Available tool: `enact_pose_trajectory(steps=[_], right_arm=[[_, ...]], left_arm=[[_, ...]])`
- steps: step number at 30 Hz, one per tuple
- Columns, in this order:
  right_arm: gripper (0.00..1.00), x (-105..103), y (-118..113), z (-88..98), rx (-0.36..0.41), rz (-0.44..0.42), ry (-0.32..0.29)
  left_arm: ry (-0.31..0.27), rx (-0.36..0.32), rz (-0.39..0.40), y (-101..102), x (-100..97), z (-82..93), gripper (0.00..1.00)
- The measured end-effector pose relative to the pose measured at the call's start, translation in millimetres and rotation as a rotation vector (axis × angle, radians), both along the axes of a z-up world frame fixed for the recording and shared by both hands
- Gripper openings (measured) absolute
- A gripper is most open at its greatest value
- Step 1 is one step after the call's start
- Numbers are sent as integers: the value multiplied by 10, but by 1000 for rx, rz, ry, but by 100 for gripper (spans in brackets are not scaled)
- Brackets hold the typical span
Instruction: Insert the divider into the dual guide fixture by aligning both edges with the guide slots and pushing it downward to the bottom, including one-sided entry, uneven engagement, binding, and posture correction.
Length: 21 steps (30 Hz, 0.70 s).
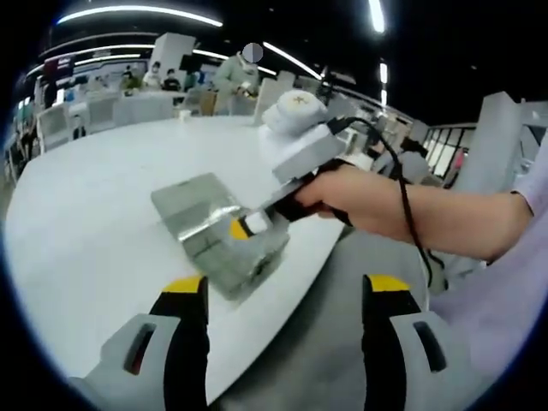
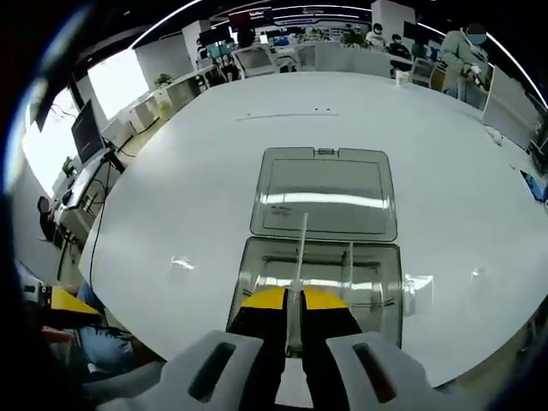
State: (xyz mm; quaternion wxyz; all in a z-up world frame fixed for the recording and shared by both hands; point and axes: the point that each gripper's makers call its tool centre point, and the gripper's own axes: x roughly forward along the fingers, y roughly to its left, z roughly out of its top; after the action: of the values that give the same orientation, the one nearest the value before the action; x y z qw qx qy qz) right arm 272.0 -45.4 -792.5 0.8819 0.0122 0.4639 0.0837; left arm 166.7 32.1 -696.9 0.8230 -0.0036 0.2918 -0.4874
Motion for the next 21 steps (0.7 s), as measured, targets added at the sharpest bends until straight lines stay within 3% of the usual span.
enact_pose_trajectory(steps=[21], right_arm=[[0,-10,5,-144,4,-9,28]], left_arm=[[6,13,9,56,58,-36,71]])
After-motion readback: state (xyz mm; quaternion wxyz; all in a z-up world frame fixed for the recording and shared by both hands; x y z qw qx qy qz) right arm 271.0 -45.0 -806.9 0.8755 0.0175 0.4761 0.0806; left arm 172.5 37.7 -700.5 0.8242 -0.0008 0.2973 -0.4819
